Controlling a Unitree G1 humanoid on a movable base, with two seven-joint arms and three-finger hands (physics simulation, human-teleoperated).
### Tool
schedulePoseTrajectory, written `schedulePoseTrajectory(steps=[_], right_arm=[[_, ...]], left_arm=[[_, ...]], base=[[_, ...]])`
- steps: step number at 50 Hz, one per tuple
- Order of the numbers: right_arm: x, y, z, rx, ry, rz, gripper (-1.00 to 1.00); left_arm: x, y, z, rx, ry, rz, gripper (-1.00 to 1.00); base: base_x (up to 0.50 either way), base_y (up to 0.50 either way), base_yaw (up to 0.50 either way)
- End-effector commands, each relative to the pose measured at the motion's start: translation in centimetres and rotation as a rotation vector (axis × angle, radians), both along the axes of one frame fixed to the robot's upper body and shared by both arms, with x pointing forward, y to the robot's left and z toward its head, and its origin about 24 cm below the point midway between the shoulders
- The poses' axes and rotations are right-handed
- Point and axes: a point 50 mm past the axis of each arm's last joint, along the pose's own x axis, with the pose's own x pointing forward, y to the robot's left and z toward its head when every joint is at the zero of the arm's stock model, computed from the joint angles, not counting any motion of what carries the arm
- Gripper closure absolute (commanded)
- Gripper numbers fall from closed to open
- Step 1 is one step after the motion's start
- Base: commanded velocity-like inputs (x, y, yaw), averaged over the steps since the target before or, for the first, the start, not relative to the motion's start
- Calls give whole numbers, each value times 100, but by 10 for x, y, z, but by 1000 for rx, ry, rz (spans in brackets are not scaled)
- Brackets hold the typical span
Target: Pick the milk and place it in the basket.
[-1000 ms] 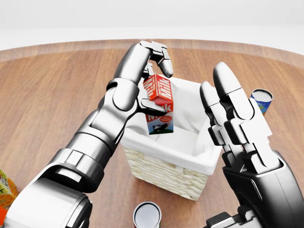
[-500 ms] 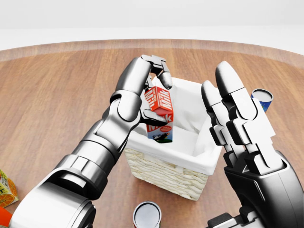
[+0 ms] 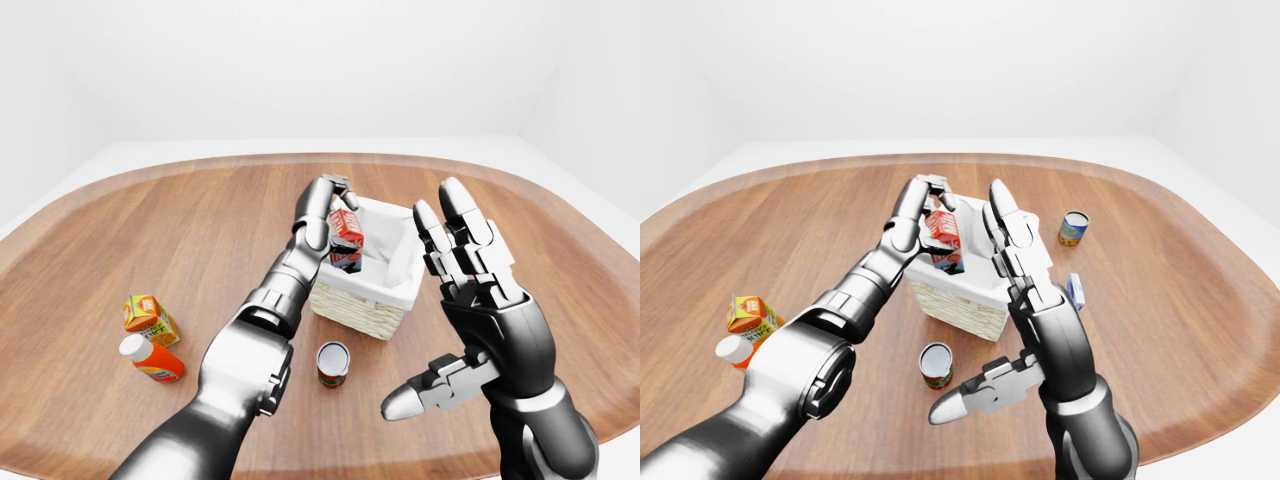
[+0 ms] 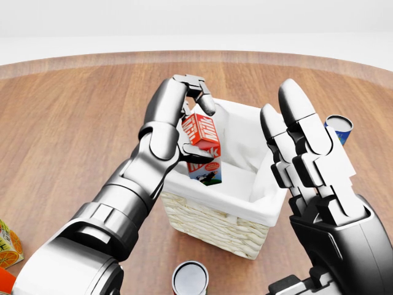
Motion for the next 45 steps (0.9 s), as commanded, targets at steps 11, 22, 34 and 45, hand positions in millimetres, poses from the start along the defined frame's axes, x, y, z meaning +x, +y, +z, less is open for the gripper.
schedulePoseTrajectory(steps=[11, 22, 34, 45], right_arm=[[-1, 0, 1, 0, -7, 2, -100], [-1, 1, 2, 1, -11, 2, -100], [-1, 1, 1, -1, -7, 2, -100], [0, 1, -1, -2, 5, 1, -100]], left_arm=[[-2, 0, -7, 20, 2, 21, -100], [0, 2, 0, 12, -19, 28, -100], [1, 2, 6, -54, -19, 19, -100], [-1, 8, 46, -267, -143, -52, -100]], base=[[0, 0, 0], [0, 0, 0], [0, 0, 0], [0, 0, 0]])
